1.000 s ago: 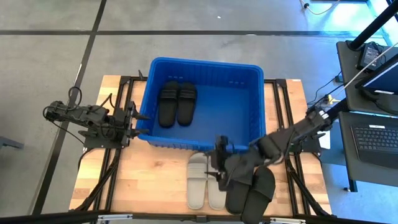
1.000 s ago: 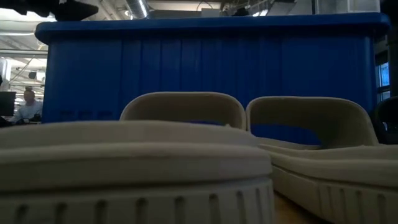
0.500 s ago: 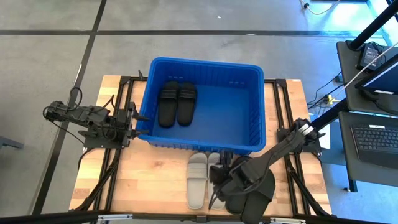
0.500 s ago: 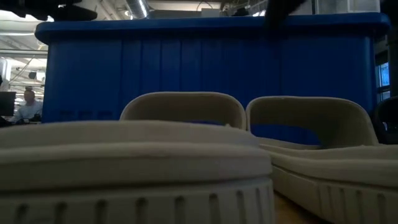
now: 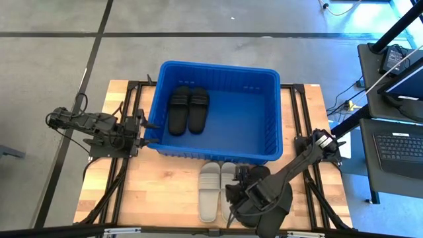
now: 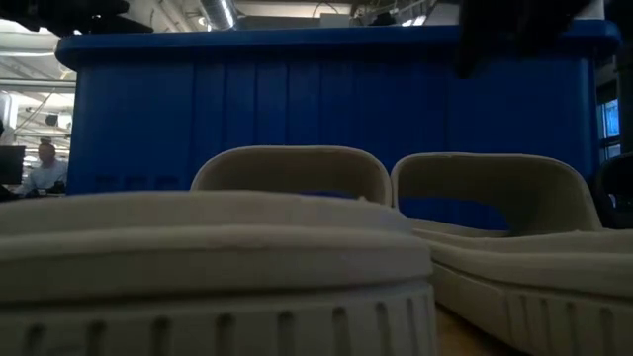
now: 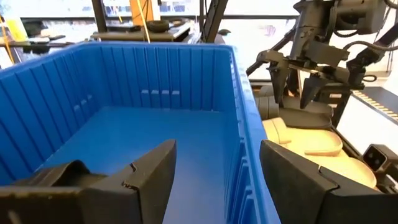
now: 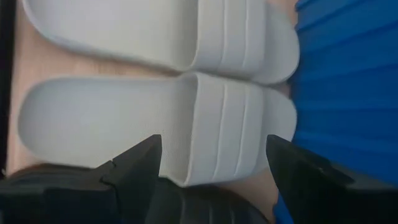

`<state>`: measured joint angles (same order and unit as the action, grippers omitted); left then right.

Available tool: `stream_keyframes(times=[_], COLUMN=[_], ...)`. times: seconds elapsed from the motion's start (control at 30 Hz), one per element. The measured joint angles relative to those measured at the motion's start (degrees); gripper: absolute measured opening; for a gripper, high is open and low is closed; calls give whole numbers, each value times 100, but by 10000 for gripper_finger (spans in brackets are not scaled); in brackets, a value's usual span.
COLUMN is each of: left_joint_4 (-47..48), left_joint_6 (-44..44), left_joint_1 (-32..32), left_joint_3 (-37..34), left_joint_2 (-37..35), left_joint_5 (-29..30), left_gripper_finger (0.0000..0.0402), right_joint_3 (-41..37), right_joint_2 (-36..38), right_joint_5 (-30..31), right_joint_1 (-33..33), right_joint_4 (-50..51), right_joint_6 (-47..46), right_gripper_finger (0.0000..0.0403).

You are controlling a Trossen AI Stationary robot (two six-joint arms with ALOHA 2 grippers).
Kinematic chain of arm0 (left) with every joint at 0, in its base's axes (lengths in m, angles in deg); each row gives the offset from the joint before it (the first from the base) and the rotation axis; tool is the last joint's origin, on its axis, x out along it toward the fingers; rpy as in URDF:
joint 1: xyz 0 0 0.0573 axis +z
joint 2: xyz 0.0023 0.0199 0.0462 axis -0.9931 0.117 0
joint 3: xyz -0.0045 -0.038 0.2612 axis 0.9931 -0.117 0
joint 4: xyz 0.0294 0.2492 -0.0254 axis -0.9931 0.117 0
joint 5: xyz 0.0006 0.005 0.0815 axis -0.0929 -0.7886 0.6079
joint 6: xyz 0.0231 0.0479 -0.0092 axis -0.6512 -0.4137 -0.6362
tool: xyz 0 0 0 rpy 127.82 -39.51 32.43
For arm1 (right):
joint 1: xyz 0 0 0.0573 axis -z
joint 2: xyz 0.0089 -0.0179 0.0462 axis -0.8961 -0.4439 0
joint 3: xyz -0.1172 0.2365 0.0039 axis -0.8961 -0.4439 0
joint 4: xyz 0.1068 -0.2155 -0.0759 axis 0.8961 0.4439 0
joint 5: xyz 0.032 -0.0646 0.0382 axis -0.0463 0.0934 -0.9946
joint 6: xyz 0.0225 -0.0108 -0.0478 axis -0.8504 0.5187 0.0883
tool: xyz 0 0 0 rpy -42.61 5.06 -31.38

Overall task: Pick and place slides into bin
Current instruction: Put the gray slipper into the blue container

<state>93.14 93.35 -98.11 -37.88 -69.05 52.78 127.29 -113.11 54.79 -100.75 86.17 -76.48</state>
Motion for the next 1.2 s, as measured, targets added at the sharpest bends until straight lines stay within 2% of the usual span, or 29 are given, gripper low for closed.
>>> stream_keyframes(times=[0.2, 0.4, 0.77, 1.0, 1.2], left_joint_4=[230, 268, 260, 256, 256], left_joint_6=[242, 251, 251, 251, 251], left_joint_1=[2, 0, 0, 0, 1], left_joint_3=[0, 0, 0, 0, 0], left_joint_2=[-2, -2, -2, -2, -2], left_joint_5=[0, 0, -1, 0, 0], left_gripper_finger=[227, 227, 227, 227, 227], right_joint_3=[-471, -898, -1408, -1472, -1472], right_joint_2=[-4, -4, -2, -2, -2], right_joint_5=[18, 16, 28, 19, 16], right_joint_1=[9, 3, 117, 248, 244], right_joint_4=[-351, -1036, -1089, -1387, -1536], right_joint_6=[-162, 150, -72, -506, -185], right_gripper_finger=[289, 289, 289, 289, 289])
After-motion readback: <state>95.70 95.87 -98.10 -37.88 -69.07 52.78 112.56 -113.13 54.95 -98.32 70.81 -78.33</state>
